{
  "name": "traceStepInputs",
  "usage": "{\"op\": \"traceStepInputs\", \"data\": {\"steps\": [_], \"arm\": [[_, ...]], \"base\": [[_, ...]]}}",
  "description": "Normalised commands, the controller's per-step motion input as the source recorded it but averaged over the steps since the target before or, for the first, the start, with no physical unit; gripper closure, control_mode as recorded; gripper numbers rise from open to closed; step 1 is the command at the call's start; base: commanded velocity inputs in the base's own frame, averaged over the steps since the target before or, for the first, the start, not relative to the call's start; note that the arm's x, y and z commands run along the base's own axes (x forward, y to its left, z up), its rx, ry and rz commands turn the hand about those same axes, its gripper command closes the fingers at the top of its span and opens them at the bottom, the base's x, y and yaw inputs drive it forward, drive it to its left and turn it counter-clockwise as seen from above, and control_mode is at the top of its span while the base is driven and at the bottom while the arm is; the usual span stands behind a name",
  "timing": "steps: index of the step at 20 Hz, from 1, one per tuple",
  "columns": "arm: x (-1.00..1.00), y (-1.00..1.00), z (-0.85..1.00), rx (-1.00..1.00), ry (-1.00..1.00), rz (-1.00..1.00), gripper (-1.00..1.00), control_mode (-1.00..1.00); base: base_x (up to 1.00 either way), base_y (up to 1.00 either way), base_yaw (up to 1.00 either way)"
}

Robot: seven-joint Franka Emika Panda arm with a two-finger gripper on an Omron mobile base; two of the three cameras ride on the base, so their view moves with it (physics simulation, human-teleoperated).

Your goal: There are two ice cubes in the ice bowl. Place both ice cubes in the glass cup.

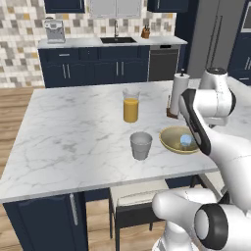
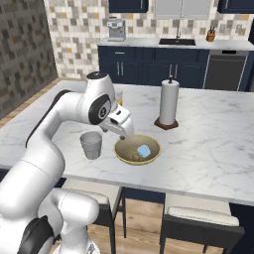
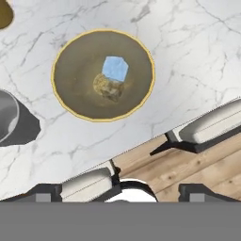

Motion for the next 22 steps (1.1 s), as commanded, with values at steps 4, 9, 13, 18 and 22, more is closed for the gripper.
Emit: {"op": "traceStepInputs", "data": {"steps": [4, 9, 13, 18, 22], "arm": [[0.17, -0.57, -0.39, 0.0, 0.0, -0.03, -1.0, -1.0], [0.42, -0.31, -0.36, -0.01, 0.0, -0.07, -1.0, -1.0], [0.46, -0.13, -0.29, -0.05, 0.0, 0.0, -1.0, -1.0], [0.32, -0.1, -0.38, -0.02, 0.0, 0.0, -1.0, -1.0], [0.22, -0.01, -0.4, 0.0, 0.0, 0.0, -1.0, -1.0]], "base": [[0.0, 0.0, 0.0], [0.0, 0.0, 0.0], [0.0, 0.0, 0.0], [0.0, 0.0, 0.0], [0.0, 0.0, 0.0]]}}
